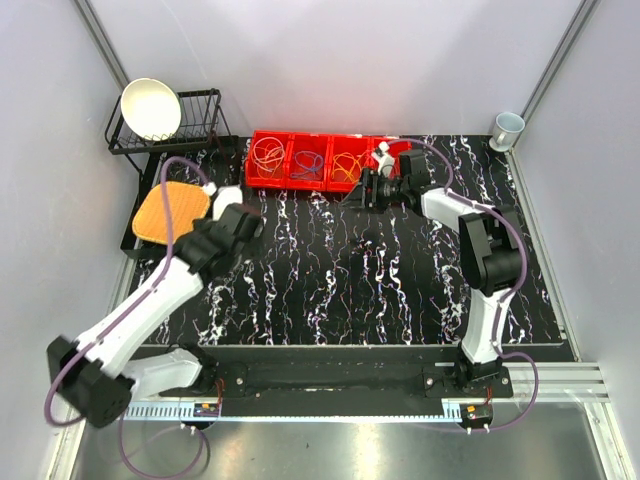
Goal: Untangle the cables
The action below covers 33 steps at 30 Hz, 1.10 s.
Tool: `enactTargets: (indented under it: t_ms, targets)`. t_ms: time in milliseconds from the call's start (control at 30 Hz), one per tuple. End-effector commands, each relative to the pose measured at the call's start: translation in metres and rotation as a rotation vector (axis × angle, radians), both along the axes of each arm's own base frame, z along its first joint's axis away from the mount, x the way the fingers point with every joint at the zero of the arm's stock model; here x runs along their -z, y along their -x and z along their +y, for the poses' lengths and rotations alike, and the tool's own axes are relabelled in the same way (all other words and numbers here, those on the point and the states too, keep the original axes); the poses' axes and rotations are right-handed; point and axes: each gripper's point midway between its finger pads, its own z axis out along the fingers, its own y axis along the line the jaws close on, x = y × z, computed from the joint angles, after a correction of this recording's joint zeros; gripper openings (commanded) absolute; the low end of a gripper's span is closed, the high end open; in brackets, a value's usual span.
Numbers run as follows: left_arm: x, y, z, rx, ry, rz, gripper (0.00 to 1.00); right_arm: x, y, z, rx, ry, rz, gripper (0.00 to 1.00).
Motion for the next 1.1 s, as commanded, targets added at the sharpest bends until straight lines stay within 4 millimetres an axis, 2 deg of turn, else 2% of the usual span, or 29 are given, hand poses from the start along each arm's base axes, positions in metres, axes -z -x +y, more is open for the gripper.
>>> enactTargets:
  t_ms: [0, 33, 67, 100, 133, 167, 200, 233, 267, 300, 333, 367, 400, 533, 600, 633, 667, 733, 767, 800, 833, 867, 900, 967, 1000, 1067]
  targets:
    - [0.005, 0.031, 0.032, -0.046, -0.035, -0.034, 0.99, -0.051, -0.018, -0.005, 0.111, 0.063, -0.276, 0.73]
    - [0.001, 0.034, 0.032, -0.037, -0.028, -0.040, 0.99, -0.045, -0.014, -0.009, 0.133, 0.074, -0.280, 0.73]
    - [-0.003, 0.036, 0.026, -0.007, 0.002, -0.041, 0.99, -0.050, -0.016, -0.013, 0.166, 0.079, -0.306, 0.73]
    - [-0.008, 0.038, 0.025, 0.007, 0.021, -0.056, 0.99, -0.070, -0.018, -0.015, 0.193, 0.059, -0.379, 0.73]
    - [-0.009, 0.040, 0.026, 0.012, 0.023, -0.062, 0.99, -0.063, -0.013, -0.020, 0.217, 0.069, -0.380, 0.73]
    - [-0.010, 0.042, 0.030, -0.001, 0.030, -0.081, 0.99, -0.067, -0.016, -0.027, 0.271, 0.084, -0.409, 0.73]
    - [-0.011, 0.043, 0.030, -0.006, 0.040, -0.092, 0.99, -0.089, -0.015, -0.030, 0.307, 0.065, -0.476, 0.74]
    - [-0.011, 0.044, 0.029, -0.007, 0.051, -0.099, 0.99, -0.084, -0.011, -0.038, 0.342, 0.081, -0.475, 0.74]
    - [-0.013, 0.046, 0.025, 0.014, 0.073, -0.109, 0.99, -0.100, -0.012, -0.048, 0.413, 0.083, -0.507, 0.74]
    - [-0.013, 0.046, 0.023, 0.027, 0.079, -0.111, 0.99, -0.104, -0.011, -0.054, 0.448, 0.083, -0.516, 0.74]
    - [-0.015, 0.046, 0.020, 0.041, 0.081, -0.119, 0.99, -0.097, -0.005, -0.060, 0.474, 0.097, -0.501, 0.74]
    - [-0.017, 0.047, 0.019, 0.050, 0.085, -0.125, 0.99, -0.110, -0.002, -0.068, 0.520, 0.091, -0.523, 0.74]
    - [-0.018, 0.047, 0.019, 0.056, 0.087, -0.129, 0.99, -0.104, 0.006, -0.072, 0.528, 0.109, -0.507, 0.74]
    - [-0.025, 0.050, 0.015, 0.078, 0.113, -0.161, 0.99, -0.120, 0.025, -0.091, 0.561, 0.181, -0.532, 0.77]
    - [-0.027, 0.051, 0.014, 0.092, 0.126, -0.172, 0.99, -0.128, 0.036, -0.104, 0.581, 0.235, -0.550, 0.85]
    - [-0.027, 0.051, 0.014, 0.092, 0.129, -0.176, 0.99, -0.130, 0.040, -0.110, 0.596, 0.253, -0.550, 0.99]
    - [-0.028, 0.052, 0.013, 0.099, 0.133, -0.176, 0.99, -0.139, 0.045, -0.118, 0.629, 0.261, -0.575, 1.00]
    - [-0.029, 0.052, 0.012, 0.103, 0.139, -0.180, 0.99, -0.130, 0.047, -0.137, 0.708, 0.321, -0.585, 1.00]
    - [-0.030, 0.053, 0.012, 0.107, 0.144, -0.183, 0.99, -0.127, 0.044, -0.164, 0.828, 0.404, -0.604, 1.00]
    - [-0.031, 0.053, 0.012, 0.107, 0.146, -0.188, 0.99, -0.097, 0.048, -0.177, 0.861, 0.474, -0.590, 1.00]
    - [-0.031, 0.053, 0.012, 0.108, 0.148, -0.191, 0.99, -0.092, 0.048, -0.188, 0.898, 0.513, -0.626, 1.00]
    - [-0.033, 0.053, 0.012, 0.107, 0.152, -0.197, 0.99, -0.103, 0.050, -0.200, 0.938, 0.548, -0.708, 1.00]
    - [-0.033, 0.053, 0.012, 0.108, 0.154, -0.199, 0.99, -0.085, 0.058, -0.211, 0.961, 0.600, -0.696, 1.00]
    - [-0.036, 0.054, 0.014, 0.108, 0.161, -0.212, 0.99, -0.094, 0.069, -0.236, 1.084, 0.631, -0.717, 1.00]
    - [-0.037, 0.054, 0.014, 0.107, 0.164, -0.218, 0.99, -0.087, 0.075, -0.244, 1.101, 0.649, -0.708, 1.00]
    - [-0.038, 0.056, 0.014, 0.110, 0.169, -0.224, 0.99, -0.092, 0.081, -0.253, 1.134, 0.654, -0.722, 1.00]
